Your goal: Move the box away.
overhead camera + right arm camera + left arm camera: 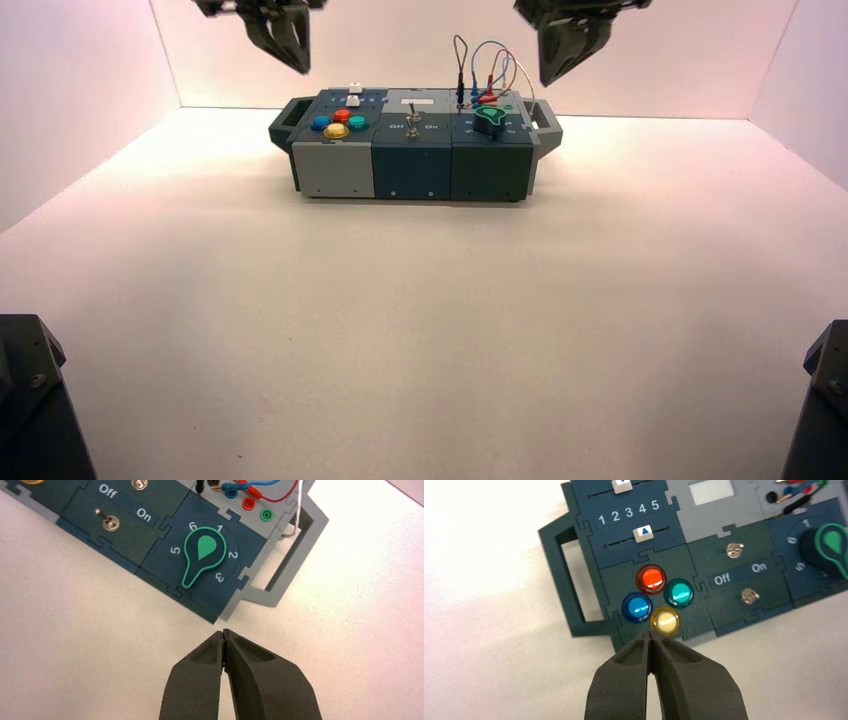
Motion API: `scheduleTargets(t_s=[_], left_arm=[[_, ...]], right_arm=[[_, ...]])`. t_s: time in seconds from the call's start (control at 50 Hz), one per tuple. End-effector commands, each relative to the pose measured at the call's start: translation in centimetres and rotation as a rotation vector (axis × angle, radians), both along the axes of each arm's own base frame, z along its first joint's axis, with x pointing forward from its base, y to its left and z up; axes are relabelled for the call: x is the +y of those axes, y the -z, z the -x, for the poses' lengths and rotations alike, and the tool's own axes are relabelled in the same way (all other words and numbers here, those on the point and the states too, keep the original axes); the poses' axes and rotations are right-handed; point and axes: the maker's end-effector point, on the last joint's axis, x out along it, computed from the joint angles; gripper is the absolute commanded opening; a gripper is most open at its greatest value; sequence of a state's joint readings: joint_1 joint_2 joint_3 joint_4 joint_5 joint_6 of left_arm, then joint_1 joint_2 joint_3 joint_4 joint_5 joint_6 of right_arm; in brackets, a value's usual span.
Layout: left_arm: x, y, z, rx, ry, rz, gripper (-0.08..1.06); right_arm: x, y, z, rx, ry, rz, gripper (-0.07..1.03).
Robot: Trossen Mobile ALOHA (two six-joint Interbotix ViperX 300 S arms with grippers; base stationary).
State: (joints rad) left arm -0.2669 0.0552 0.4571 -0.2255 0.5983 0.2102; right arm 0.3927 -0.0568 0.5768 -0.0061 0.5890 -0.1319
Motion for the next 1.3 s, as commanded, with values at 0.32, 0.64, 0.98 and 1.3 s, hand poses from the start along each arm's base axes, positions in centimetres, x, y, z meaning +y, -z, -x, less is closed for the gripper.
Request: scheduleTargets(t_s=[0.32,0.64,0.98,1.3], left_arm=[[2.2,-1.8,3.1,-0.022,-0.042,0.011,-0.03],[2.6,4.2,5.6,0.203,-0.041,-0.029,-0.03],[2.4,7.5,6.1,0.298,-0.046,-0.039,-0.03],[1.4,9.2,5.3,0.32,-0.027,-0.048,-0.03]], right_arm=[[-1.4,-0.5,1.7,0.015,0.047,-0.017,-0.02],[-1.1,3.1,2.0,0.134,0.041,0.017,-0.02],[-0.5,6.0,1.6,0.209,0.019,0.047,-0.02],[1.6,7.5,0.4,0.238,-0.026,0.049,-0.02]])
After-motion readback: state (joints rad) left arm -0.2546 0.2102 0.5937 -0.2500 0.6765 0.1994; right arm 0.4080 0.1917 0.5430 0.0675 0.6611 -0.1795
